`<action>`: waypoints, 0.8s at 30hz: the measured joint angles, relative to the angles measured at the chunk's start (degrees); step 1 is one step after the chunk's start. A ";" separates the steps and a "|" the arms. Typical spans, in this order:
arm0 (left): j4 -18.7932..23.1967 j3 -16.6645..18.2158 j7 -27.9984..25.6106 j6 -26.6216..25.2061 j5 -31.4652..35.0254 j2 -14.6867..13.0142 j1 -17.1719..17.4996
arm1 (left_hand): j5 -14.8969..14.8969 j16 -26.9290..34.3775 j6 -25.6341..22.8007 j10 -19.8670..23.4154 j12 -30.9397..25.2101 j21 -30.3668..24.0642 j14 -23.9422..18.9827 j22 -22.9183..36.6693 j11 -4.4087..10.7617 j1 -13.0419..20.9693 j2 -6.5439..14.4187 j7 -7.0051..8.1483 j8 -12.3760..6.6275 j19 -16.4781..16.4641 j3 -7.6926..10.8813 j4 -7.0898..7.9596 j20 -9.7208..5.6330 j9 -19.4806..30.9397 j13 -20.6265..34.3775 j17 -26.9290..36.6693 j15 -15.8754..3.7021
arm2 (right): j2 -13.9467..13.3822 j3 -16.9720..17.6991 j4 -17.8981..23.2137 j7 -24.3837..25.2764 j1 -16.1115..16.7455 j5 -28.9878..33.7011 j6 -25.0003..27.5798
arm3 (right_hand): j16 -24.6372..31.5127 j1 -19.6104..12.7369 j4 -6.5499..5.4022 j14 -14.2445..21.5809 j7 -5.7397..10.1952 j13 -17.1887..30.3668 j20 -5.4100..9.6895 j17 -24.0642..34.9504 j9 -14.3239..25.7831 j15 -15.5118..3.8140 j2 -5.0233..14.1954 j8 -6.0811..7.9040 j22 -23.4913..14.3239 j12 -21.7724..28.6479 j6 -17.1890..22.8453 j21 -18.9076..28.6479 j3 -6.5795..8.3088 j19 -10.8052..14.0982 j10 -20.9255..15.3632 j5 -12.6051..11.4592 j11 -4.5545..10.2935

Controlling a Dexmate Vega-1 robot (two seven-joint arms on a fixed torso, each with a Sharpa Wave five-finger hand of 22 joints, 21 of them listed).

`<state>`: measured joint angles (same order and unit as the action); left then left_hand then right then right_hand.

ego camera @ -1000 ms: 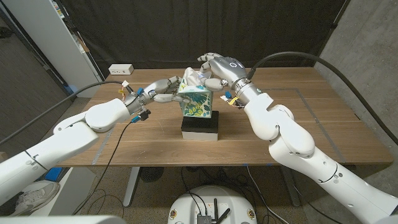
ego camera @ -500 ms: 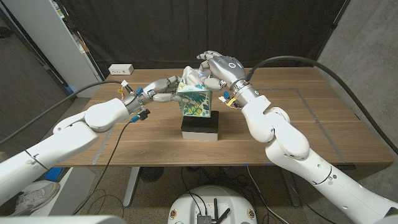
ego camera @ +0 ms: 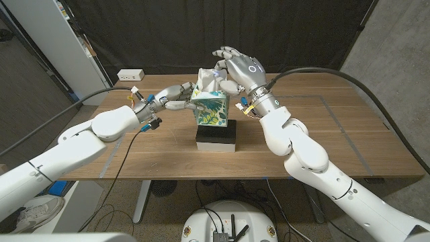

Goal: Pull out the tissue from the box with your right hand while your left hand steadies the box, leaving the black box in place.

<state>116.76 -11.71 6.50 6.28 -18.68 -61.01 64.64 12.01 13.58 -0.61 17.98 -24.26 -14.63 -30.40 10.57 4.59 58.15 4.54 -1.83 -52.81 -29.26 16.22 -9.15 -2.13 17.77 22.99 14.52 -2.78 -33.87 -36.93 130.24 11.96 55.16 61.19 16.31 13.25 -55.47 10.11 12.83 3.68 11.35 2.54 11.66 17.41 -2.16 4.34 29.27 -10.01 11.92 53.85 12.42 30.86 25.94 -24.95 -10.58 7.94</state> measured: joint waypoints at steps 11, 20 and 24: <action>-0.18 -0.43 0.24 0.01 -0.04 0.01 -0.56 | -0.10 -0.12 0.00 0.00 0.00 0.01 0.01 -0.01 0.00 -0.13 0.16 0.00 0.01 0.01 0.12 -0.13 0.01 0.00 0.00 -0.01 0.01 | 0.98 0.63 -2.18 6.53 -0.45 -0.11 -2.08 | 0.00 -0.66 0.02 0.00 0.00 0.00 0.00 0.00 0.00 0.00 -0.55 0.46 0.00 0.00 0.00 0.00 -0.46 0.00 -0.13 0.21 0.48; -0.12 -0.68 0.25 -0.34 -0.04 0.00 -0.84 | -0.28 -0.18 0.00 0.00 0.35 0.02 -0.11 0.28 0.00 -0.12 0.17 0.00 -0.42 0.03 0.21 -0.23 0.03 -0.28 -0.01 -0.04 -0.11 | 1.65 1.21 -3.78 11.56 -1.11 -1.33 -3.54 | 0.00 -0.65 -0.08 -0.01 0.00 0.26 0.00 -0.01 0.03 0.00 -0.55 0.46 0.01 0.00 -0.01 0.00 -0.85 0.00 -0.13 0.21 0.48; -0.03 -0.71 0.21 -0.62 -0.03 -0.02 -0.87 | -0.29 -0.33 0.00 0.00 0.35 0.02 -0.12 0.29 0.00 -0.11 0.16 0.00 -0.43 0.10 0.20 -0.23 0.10 -0.29 -0.01 -0.05 -0.13 | 1.85 1.44 -4.29 12.29 -1.38 -1.58 -3.75 | 0.00 -0.66 -0.15 -0.01 0.00 0.26 0.00 0.21 0.03 0.00 -0.55 0.46 0.01 0.00 -0.01 0.00 -1.24 -0.01 -0.52 0.20 0.86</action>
<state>116.73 -12.42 6.71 5.65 -18.71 -61.03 63.77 11.72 13.25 -0.60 17.98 -23.91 -14.60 -30.52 10.86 4.59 58.03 4.71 -1.83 -53.23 -29.16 16.42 -9.38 -2.03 17.48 22.98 14.48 -2.91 -32.02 -35.48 125.95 24.26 53.78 59.60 12.56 13.25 -56.13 9.96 12.83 3.68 11.61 2.55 11.87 17.44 -2.16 3.79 29.73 -10.00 11.92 53.84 12.42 29.62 25.93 -25.47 -10.37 8.80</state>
